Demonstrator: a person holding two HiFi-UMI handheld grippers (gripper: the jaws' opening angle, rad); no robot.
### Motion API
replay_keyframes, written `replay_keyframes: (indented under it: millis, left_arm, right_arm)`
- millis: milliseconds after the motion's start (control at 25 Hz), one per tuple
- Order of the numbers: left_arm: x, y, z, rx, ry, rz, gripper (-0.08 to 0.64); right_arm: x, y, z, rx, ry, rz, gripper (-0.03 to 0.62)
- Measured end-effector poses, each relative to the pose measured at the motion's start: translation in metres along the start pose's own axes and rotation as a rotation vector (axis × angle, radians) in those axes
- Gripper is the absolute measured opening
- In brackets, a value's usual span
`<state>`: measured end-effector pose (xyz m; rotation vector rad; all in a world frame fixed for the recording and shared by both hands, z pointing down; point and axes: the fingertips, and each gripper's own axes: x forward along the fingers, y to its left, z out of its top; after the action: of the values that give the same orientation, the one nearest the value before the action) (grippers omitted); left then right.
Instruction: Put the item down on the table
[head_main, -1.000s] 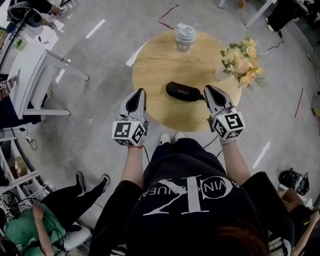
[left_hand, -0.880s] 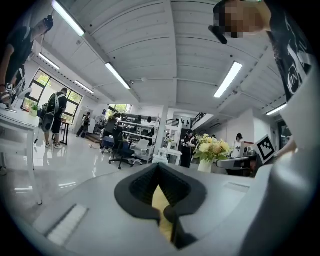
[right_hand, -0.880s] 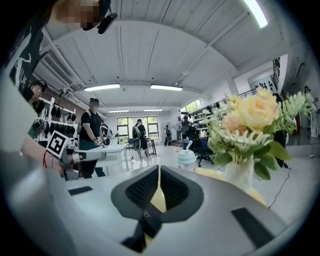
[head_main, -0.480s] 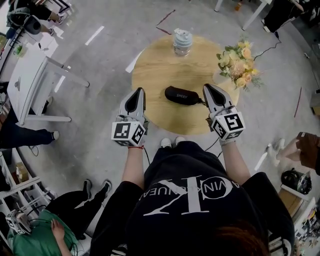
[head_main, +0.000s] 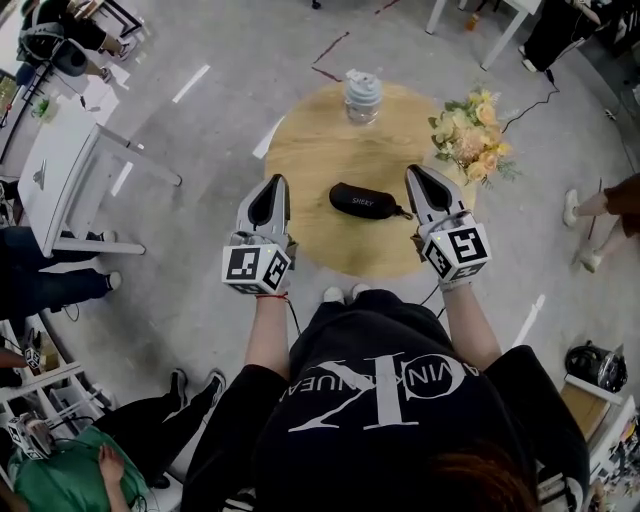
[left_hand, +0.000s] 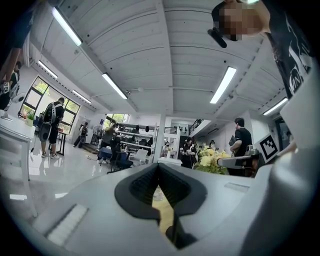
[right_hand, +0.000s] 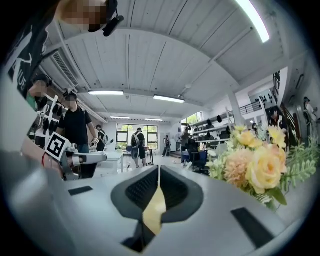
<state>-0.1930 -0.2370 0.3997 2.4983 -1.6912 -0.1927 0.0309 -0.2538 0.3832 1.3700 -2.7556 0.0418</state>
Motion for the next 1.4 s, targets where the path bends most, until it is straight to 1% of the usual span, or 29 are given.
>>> replay_keyframes:
  millis: [200, 400, 1040, 1400]
  left_arm:
    - [0.003, -0.001, 0.010, 0.039, -0.014, 0.007, 0.012]
    - [0.000, 0.004, 0.019, 0.086, -0.012, 0.026, 0.012]
    - [0.001, 0.014, 0.040, 0.111, -0.050, 0.052, 0.012]
    - [-0.001, 0.017, 0.035, 0.103, -0.039, 0.067, 0.012]
  right_arm:
    - [0.003, -0.002, 0.010, -0.010, -0.024, 0.001, 0.021]
    - [0.005, -0.002, 0.015, -0.032, -0.025, 0.009, 0.021]
    - [0.006, -0.008, 0.027, -0.029, -0.066, 0.009, 0.018]
    - [0.004, -0.011, 0.021, -0.019, -0.057, 0.001, 0.017]
